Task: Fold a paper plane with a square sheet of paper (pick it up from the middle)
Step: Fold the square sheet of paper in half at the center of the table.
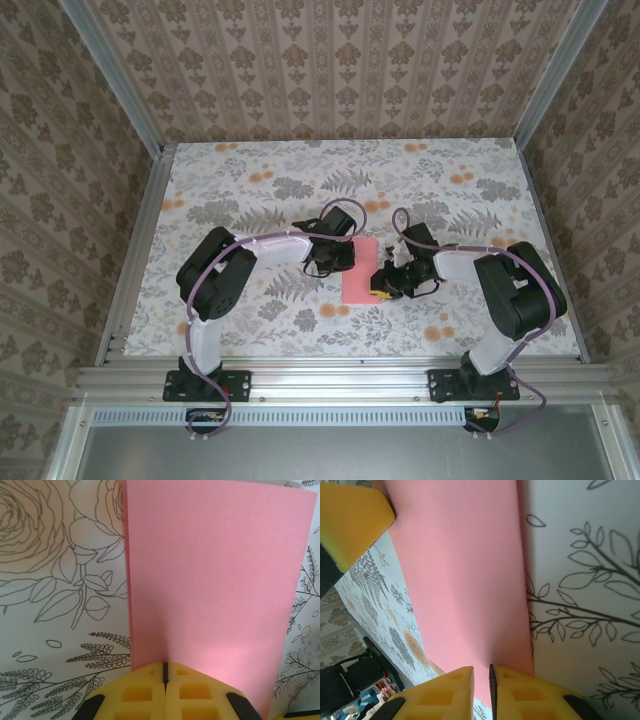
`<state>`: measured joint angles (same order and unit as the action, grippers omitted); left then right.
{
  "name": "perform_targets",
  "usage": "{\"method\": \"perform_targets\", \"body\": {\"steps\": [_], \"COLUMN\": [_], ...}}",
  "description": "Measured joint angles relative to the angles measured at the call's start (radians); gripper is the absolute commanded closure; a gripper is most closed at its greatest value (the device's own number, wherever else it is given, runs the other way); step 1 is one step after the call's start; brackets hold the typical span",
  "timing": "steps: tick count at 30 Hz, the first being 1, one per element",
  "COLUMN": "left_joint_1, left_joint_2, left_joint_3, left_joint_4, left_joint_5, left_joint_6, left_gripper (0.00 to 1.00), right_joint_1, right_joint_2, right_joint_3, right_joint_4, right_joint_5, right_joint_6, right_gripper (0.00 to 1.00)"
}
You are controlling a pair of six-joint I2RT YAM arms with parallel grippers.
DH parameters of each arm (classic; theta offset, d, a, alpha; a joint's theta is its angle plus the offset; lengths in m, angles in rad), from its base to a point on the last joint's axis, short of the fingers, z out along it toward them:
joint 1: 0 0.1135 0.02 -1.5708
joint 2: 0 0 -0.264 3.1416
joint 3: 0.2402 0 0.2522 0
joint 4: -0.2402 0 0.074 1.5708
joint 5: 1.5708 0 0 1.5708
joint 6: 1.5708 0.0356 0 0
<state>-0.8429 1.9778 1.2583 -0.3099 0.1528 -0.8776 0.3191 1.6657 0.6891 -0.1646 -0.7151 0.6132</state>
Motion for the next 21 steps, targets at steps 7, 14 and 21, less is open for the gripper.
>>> {"method": "perform_targets", "body": {"steps": [7, 14, 21], "left_joint_1": [0.0, 0.0, 0.0], "left_joint_2": [0.0, 0.0, 0.0], "left_joint_3": [0.0, 0.0, 0.0], "left_joint_4": [0.0, 0.0, 0.0], "left_joint_5": [0.0, 0.0, 0.0], "left_joint_6": [0.0, 0.0, 0.0], "left_gripper": [1.0, 1.0, 1.0], "right_joint_1": [0.001, -0.004, -0.002], "right_joint_2": [-0.071, -0.041, -0.05], "right_joint_3": [-0.024, -0.052, -0.05], "right_joint_4": [-0.029, -0.018, -0.037], "right_joint_5": [-0.003, -0.023, -0.019], "right_joint_6": [-0.011, -0.027, -0.057], "right_gripper": [0.8, 0.8, 0.8]}}
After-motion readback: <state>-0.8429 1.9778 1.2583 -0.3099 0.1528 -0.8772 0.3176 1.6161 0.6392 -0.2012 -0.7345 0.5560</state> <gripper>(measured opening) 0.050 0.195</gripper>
